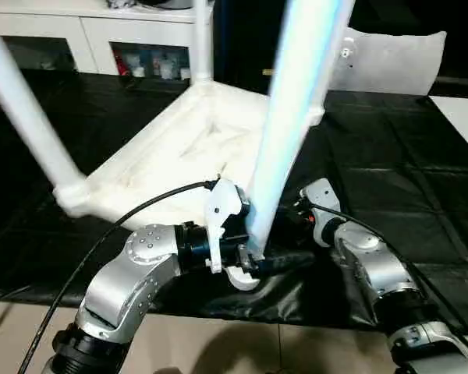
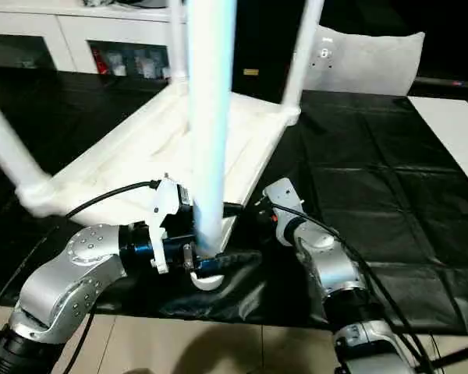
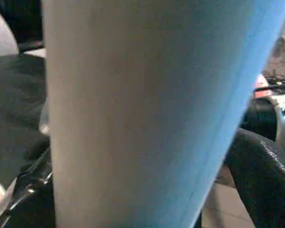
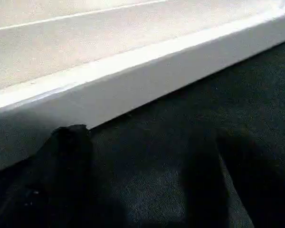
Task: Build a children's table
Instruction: Rotate table base
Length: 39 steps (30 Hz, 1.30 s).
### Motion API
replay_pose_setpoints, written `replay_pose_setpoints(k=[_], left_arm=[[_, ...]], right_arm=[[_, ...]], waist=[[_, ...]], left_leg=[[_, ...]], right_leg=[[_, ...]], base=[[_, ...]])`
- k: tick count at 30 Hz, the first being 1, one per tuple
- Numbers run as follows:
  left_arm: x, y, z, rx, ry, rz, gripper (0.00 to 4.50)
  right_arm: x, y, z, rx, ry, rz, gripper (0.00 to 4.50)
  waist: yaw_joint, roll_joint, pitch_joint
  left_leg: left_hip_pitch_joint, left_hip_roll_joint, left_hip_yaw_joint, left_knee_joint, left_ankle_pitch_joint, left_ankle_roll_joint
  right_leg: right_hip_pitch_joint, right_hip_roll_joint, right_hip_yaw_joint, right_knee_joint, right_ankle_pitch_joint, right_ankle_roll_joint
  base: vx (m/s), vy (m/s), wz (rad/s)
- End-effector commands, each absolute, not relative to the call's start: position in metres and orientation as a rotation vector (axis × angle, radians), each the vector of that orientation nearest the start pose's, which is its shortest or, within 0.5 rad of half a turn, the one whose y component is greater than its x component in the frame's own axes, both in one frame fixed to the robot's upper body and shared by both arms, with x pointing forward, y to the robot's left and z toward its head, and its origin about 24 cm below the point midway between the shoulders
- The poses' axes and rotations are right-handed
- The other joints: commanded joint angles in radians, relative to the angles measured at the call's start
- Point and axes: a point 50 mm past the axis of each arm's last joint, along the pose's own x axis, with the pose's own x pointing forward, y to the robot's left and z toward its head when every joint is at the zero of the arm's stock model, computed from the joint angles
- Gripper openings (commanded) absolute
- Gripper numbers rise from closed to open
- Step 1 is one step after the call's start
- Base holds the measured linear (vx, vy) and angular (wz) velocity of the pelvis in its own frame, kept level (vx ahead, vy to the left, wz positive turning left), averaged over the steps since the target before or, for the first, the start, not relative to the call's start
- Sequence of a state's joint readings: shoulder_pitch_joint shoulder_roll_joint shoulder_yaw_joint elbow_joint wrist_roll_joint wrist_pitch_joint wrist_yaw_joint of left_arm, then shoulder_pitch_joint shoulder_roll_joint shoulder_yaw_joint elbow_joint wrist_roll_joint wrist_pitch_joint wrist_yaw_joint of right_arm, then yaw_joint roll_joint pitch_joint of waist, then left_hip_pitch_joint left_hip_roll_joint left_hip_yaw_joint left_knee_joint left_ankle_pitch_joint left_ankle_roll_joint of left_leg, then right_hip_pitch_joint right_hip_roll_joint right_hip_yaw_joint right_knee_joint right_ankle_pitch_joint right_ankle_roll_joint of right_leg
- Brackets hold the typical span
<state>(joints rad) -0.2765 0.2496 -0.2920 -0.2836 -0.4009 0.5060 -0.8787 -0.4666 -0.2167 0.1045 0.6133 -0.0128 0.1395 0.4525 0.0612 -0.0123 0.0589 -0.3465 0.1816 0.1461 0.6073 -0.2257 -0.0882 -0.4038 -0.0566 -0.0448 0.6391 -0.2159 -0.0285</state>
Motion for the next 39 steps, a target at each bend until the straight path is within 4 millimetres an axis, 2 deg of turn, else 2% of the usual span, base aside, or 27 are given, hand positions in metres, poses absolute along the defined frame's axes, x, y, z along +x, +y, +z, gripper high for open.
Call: replay_pose_setpoints(k=[1, 3, 7, 8, 9, 10, 12, 15, 16, 18, 19, 21, 23, 24, 29, 30, 31, 32, 33, 34, 36, 37, 38, 39], left_arm=[[0.232, 0.043, 0.127, -0.087, 0.009, -1.455, 4.45], [0.233, 0.040, 0.128, -0.094, 0.002, -1.457, 4.45], [0.234, 0.029, 0.132, -0.107, -0.024, -1.457, 4.45], [0.238, 0.024, 0.132, -0.106, -0.031, -1.432, 4.45], [0.238, 0.024, 0.132, -0.106, -0.031, -1.432, 4.45], [0.244, 0.022, 0.133, -0.101, -0.043, -1.384, 4.45], [0.249, 0.021, 0.133, -0.106, -0.048, -1.350, 4.45], [0.254, 0.021, 0.134, -0.101, -0.064, -1.306, 4.45], [0.257, 0.020, 0.135, -0.103, -0.075, -1.284, 4.45], [0.258, 0.020, 0.136, -0.104, -0.080, -1.275, 4.45], [0.259, 0.020, 0.136, -0.099, -0.083, -1.258, 4.45], [0.266, 0.023, 0.134, -0.072, -0.084, -1.188, 4.45], [0.277, 0.032, 0.132, -0.051, -0.075, -1.118, 4.45], [0.279, 0.038, 0.131, -0.045, -0.065, -1.115, 4.45], [0.275, 0.053, 0.123, 0.000, -0.021, -1.177, 4.45], [0.271, 0.060, 0.118, 0.028, 0.011, -1.219, 4.45], [0.271, 0.060, 0.118, 0.028, 0.011, -1.219, 4.45], [0.268, 0.071, 0.111, 0.068, 0.055, -1.265, 4.45], [0.267, 0.079, 0.106, 0.101, 0.085, -1.289, 4.45], [0.269, 0.087, 0.100, 0.150, 0.119, -1.288, 4.45], [0.270, 0.092, 0.096, 0.182, 0.141, -1.284, 4.45], [0.275, 0.104, 0.089, 0.244, 0.179, -1.272, 4.45], [0.277, 0.109, 0.085, 0.280, 0.198, -1.276, 4.29], [0.278, 0.112, 0.083, 0.306, 0.212, -1.280, 4.18]], right_arm=[[0.331, -0.135, 0.026, -0.222, 0.323, 0.551, 4.50], [0.331, -0.130, 0.026, -0.217, 0.319, 0.568, 4.50], [0.331, -0.110, 0.026, -0.212, 0.306, 0.622, 4.50], [0.330, -0.096, 0.027, -0.201, 0.297, 0.662, 4.50], [0.330, -0.096, 0.027, -0.201, 0.297, 0.662, 4.50], [0.329, -0.087, 0.027, -0.193, 0.294, 0.691, 4.50], [0.328, -0.085, 0.025, -0.199, 0.297, 0.703, 4.50], [0.328, -0.086, 0.024, -0.196, 0.300, 0.701, 4.50], [0.328, -0.090, 0.023, -0.198, 0.305, 0.683, 4.50], [0.329, -0.093, 0.022, -0.203, 0.308, 0.673, 4.50], [0.329, -0.098, 0.021, -0.207, 0.315, 0.650, 4.50], [0.331, -0.109, 0.019, -0.208, 0.328, 0.597, 4.50], [0.331, -0.131, 0.018, -0.203, 0.332, 0.523, 4.50], [0.330, -0.143, 0.018, -0.174, 0.330, 0.503, 4.50], [0.325, -0.161, 0.022, -0.144, 0.313, 0.490, 4.50], [0.323, -0.168, 0.026, -0.131, 0.289, 0.493, 4.50], [0.323, -0.168, 0.026, -0.131, 0.289, 0.493, 4.50], [0.321, -0.176, 0.032, -0.128, 0.264, 0.492, 4.50], [0.319, -0.181, 0.035, -0.129, 0.257, 0.499, 4.50], [0.315, -0.184, 0.037, -0.122, 0.270, 0.548, 4.50], [0.312, -0.185, 0.039, -0.115, 0.281, 0.585, 4.50], [0.308, -0.189, 0.044, -0.142, 0.260, 0.632, 4.50], [0.307, -0.192, 0.048, -0.151, 0.247, 0.646, 4.50], [0.306, -0.194, 0.050, -0.155, 0.239, 0.657, 4.50]], waist=[[0.004, 0.000, -0.061], [0.003, -0.004, -0.061], [-0.002, -0.003, -0.061], [-0.003, -0.004, -0.061], [-0.005, -0.004, -0.060], [-0.008, -0.004, -0.061], [-0.016, -0.006, -0.060], [-0.017, -0.005, -0.060], [-0.015, 0.000, -0.061], [-0.015, -0.003, -0.062], [-0.013, -0.001, -0.062], [-0.012, -0.002, -0.063], [-0.007, 0.001, -0.063], [-0.004, 0.000, -0.064], [0.009, 0.002, -0.066], [0.010, 0.010, -0.064], [0.009, 0.006, -0.064], [0.009, 0.005, -0.064], [0.010, 0.006, -0.062], [0.007, 0.010, -0.063], [0.006, 0.012, -0.060], [0.007, 0.011, -0.058], [0.008, 0.018, -0.060], [0.008, 0.014, -0.061]], left_leg=[[-0.013, 0.031, 0.006, -0.068, -0.045, 0.046], [-0.014, 0.031, 0.006, -0.068, -0.047, 0.043], [-0.015, 0.029, 0.005, -0.068, -0.044, 0.042], [-0.016, 0.029, 0.004, -0.068, -0.044, 0.042], [-0.016, 0.028, 0.005, -0.068, -0.046, 0.042], [-0.017, 0.028, 0.004, -0.068, -0.049, 0.040], [-0.019, 0.028, 0.003, -0.068, -0.063, 0.042], [-0.017, 0.029, 0.004, -0.067, -0.067, 0.048], [-0.017, 0.030, 0.003, -0.067, -0.062, 0.049], [-0.017, 0.030, 0.003, -0.066, -0.057, 0.051], [-0.016, 0.031, 0.003, -0.065, -0.051, 0.053], [-0.016, 0.031, 0.003, -0.065, -0.044, 0.059], [-0.013, 0.029, 0.004, -0.064, -0.046, 0.059], [-0.013, 0.029, 0.004, -0.064, -0.050, 0.058], [-0.012, 0.030, 0.004, -0.064, -0.036, 0.064], [-0.012, 0.031, 0.003, -0.065, -0.047, 0.061], [-0.012, 0.030, 0.004, -0.066, -0.054, 0.062], [-0.011, 0.030, 0.002, -0.067, -0.058, 0.060], [-0.011, 0.029, 0.003, -0.067, -0.066, 0.061], [-0.011, 0.030, 0.003, -0.068, -0.064, 0.059], [-0.009, 0.028, 0.003, -0.069, -0.087, 0.062], [-0.010, 0.029, 0.002, -0.070, -0.097, 0.067], [-0.007, 0.031, 0.002, -0.070, -0.101, 0.062], [-0.009, 0.029, 0.001, -0.070, -0.101, 0.061]], right_leg=[[0.072, -0.069, 0.048, -0.070, -0.015, -0.239], [0.074, -0.068, 0.048, -0.071, -0.022, -0.233], [0.074, -0.068, 0.048, -0.072, -0.029, -0.226], [0.074, -0.067, 0.048, -0.072, -0.028, -0.223], [0.072, -0.066, 0.047, -0.073, -0.032, -0.222], [0.076, -0.068, 0.047, -0.072, -0.039, -0.222], [0.076, -0.069, 0.047, -0.077, -0.059, -0.218], [0.074, -0.070, 0.047, -0.079, -0.065, -0.219], [0.073, -0.070, 0.047, -0.077, -0.060, -0.221], [0.074, -0.070, 0.047, -0.076, -0.046, -0.224], [0.073, -0.069, 0.047, -0.074, -0.030, -0.229], [0.073, -0.067, 0.046, -0.074, -0.008, -0.232], [0.072, -0.066, 0.046, -0.075, -0.007, -0.230], [0.074, -0.068, 0.047, -0.074, -0.007, -0.230], [0.072, -0.068, 0.047, -0.070, 0.018, -0.230], [0.071, -0.068, 0.046, -0.069, 0.005, -0.229], [0.072, -0.067, 0.046, -0.072, -0.001, -0.225], [0.073, -0.067, 0.046, -0.072, -0.012, -0.219], [0.071, -0.067, 0.046, -0.075, -0.030, -0.218], [0.071, -0.066, 0.047, -0.073, -0.036, -0.214], [0.068, -0.062, 0.045, -0.078, -0.064, -0.209], [0.068, -0.062, 0.045, -0.085, -0.087, -0.197], [0.067, -0.065, 0.046, -0.081, -0.088, -0.195], [0.069, -0.063, 0.045, -0.083, -0.094, -0.189]], base=[[0.000, 0.000, 0.00], [0.000, 0.000, 0.00], [0.000, 0.000, 0.00], [0.000, 0.000, 0.00], [0.000, 0.000, 0.00], [0.000, 0.000, 0.00], [0.000, 0.000, 0.00], [0.000, 0.000, 0.00], [0.000, 0.000, 0.00], [0.000, 0.000, 0.00], [0.000, 0.000, 0.00], [0.000, 0.000, 0.00], [0.000, 0.000, 0.00], [0.000, 0.000, 0.00], [0.000, 0.000, 0.00], [0.000, 0.000, 0.00], [0.000, 0.000, 0.00], [0.000, 0.000, 0.00], [0.000, 0.000, 0.00], [0.000, 0.000, 0.00], [0.000, 0.000, 0.00], [0.000, 0.000, 0.00], [0.000, 0.000, 0.00], [0.000, 0.000, 0.00]])
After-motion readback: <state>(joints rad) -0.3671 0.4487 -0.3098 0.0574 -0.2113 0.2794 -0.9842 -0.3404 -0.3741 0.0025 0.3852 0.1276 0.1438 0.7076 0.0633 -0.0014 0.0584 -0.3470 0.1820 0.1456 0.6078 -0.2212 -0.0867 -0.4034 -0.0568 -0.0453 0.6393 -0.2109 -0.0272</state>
